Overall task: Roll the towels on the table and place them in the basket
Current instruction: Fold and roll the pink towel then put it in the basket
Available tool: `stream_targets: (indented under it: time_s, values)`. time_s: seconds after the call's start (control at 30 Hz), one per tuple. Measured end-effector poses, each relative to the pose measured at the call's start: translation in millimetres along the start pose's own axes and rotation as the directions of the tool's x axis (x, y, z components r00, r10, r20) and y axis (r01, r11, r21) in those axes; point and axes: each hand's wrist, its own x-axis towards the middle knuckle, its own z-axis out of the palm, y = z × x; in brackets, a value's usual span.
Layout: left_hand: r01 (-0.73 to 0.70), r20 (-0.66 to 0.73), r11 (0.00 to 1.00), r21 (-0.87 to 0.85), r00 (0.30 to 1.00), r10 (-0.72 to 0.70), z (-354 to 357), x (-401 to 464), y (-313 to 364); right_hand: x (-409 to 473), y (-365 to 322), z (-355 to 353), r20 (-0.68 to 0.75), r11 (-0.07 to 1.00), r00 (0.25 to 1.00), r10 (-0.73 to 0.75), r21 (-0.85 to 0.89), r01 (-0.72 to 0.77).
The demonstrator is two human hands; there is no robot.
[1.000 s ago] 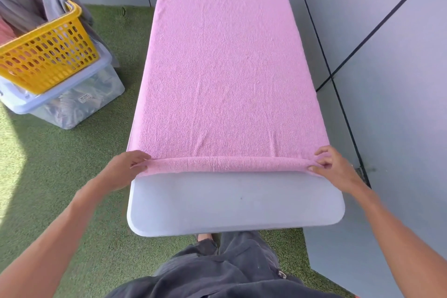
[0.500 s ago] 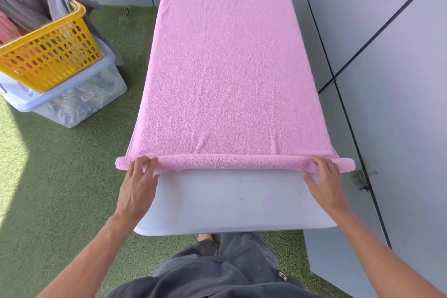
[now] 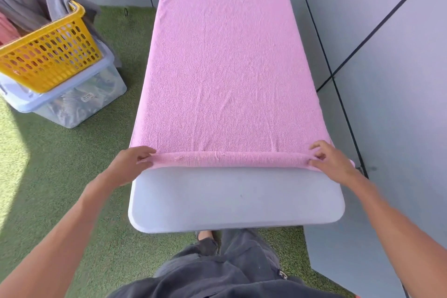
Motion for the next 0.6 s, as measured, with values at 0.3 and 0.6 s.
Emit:
stream_targets:
  time_s: [0.3, 0.6]
  values:
    - [-0.107, -0.436, 0.901, 0.421, 0.847, 0.305, 40, -16, 15, -27, -2, 57, -0.419, 0.934, 0.875, -0.243, -0.344, 0.095]
    - [-0.047, -0.286, 0.931, 0.363, 0.945, 0.160, 32, 3, 14, 0, -1, 35, -0.224, 0.953, 0.954, -0.199, -0.273, 0.135]
